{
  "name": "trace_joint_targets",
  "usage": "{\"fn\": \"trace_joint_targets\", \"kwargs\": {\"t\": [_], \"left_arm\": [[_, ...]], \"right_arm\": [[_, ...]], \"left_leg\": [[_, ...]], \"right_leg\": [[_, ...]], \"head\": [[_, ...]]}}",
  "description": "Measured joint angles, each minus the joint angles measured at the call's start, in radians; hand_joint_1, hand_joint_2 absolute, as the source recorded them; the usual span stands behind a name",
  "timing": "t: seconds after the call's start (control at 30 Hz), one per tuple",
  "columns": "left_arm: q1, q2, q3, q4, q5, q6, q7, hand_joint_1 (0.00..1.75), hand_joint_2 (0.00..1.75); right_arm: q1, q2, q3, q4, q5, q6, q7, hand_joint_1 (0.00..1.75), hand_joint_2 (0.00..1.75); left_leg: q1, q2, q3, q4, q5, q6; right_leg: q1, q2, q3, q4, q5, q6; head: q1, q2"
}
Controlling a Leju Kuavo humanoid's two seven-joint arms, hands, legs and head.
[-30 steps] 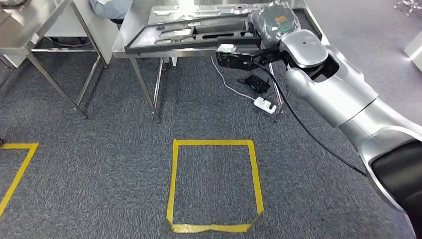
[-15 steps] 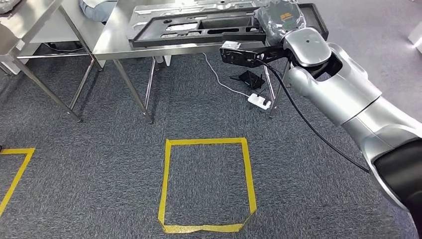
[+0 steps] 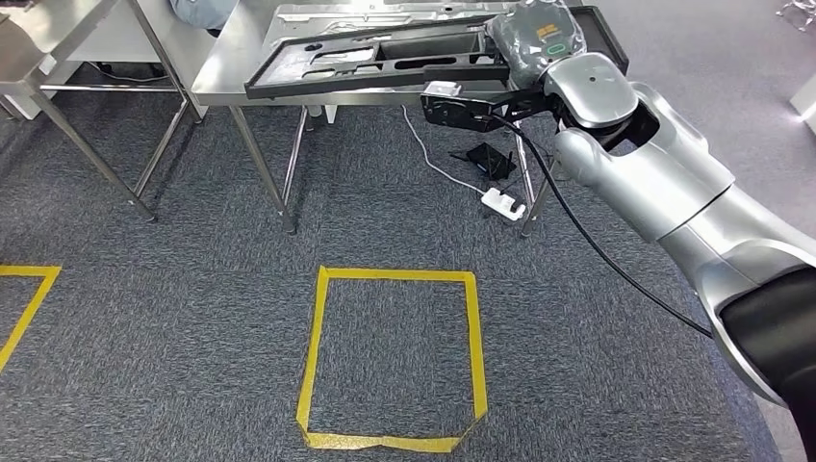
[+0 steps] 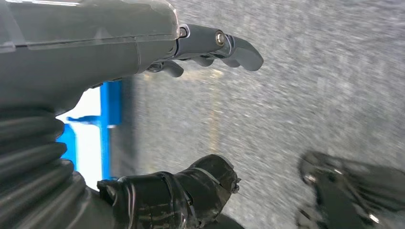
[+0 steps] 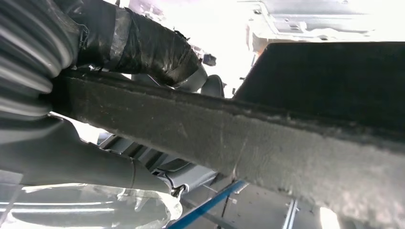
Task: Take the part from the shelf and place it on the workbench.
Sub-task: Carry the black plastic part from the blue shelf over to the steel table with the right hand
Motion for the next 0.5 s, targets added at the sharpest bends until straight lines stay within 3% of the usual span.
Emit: {"fn": "trace_joint_targets", "kwargs": {"t": [0.1,0.17,0.23,0.3,0.33,0.43,0.5], "left_arm": [[0.001,-0.002,0.000,0.000,-0.002,0.001,0.004,0.00,1.75],[-0.001,-0.002,0.000,0.000,-0.003,0.002,0.004,0.00,1.75],[-0.001,-0.003,0.000,0.000,-0.004,0.003,0.004,0.00,1.75],[-0.001,-0.004,0.000,0.000,-0.004,0.003,0.002,0.00,1.75],[-0.001,-0.004,0.000,0.000,-0.004,0.003,0.000,0.00,1.75],[-0.001,-0.004,0.000,0.000,-0.004,0.003,-0.003,0.00,1.75],[0.000,-0.005,0.000,0.000,-0.004,0.003,-0.004,0.00,1.75]], "right_arm": [[0.001,0.000,0.000,0.000,0.000,0.000,-0.002,1.75,1.75],[0.008,0.000,0.000,0.000,-0.001,0.000,-0.004,1.75,1.75],[0.011,0.000,0.000,0.000,-0.001,0.000,-0.006,1.75,1.75],[0.009,0.000,0.000,0.000,-0.001,0.001,-0.006,1.75,1.75],[0.007,0.000,-0.001,-0.001,-0.001,0.000,-0.006,1.75,1.75],[0.002,0.001,-0.002,-0.003,-0.001,0.000,-0.006,1.75,1.75],[0.002,0.001,-0.002,-0.003,-0.001,0.001,-0.006,1.75,1.75]], "left_leg": [[0.003,-0.001,0.010,-0.015,0.006,-0.001],[0.004,-0.006,0.009,-0.010,0.003,-0.002],[0.007,-0.012,0.008,0.002,-0.005,-0.008],[0.008,-0.017,0.001,0.020,-0.016,-0.019],[0.008,-0.018,-0.004,0.027,-0.019,-0.024],[0.008,-0.020,-0.012,0.031,-0.021,-0.038],[0.009,-0.018,-0.023,0.055,-0.040,-0.050]], "right_leg": [[-0.002,0.004,-0.074,0.152,-0.070,0.012],[-0.008,0.004,-0.101,0.200,-0.070,0.019],[-0.013,0.003,-0.062,0.116,-0.012,0.024],[-0.015,0.006,-0.009,0.007,0.026,0.020],[-0.013,0.007,0.006,-0.022,0.031,0.013],[-0.009,0.007,0.010,-0.035,0.030,-0.008],[-0.014,0.005,0.014,-0.045,0.035,-0.020]], "head": [[0.003,0.000],[0.004,0.000],[0.004,0.000],[0.004,0.000],[0.003,0.000],[0.002,0.000],[0.001,0.000]]}}
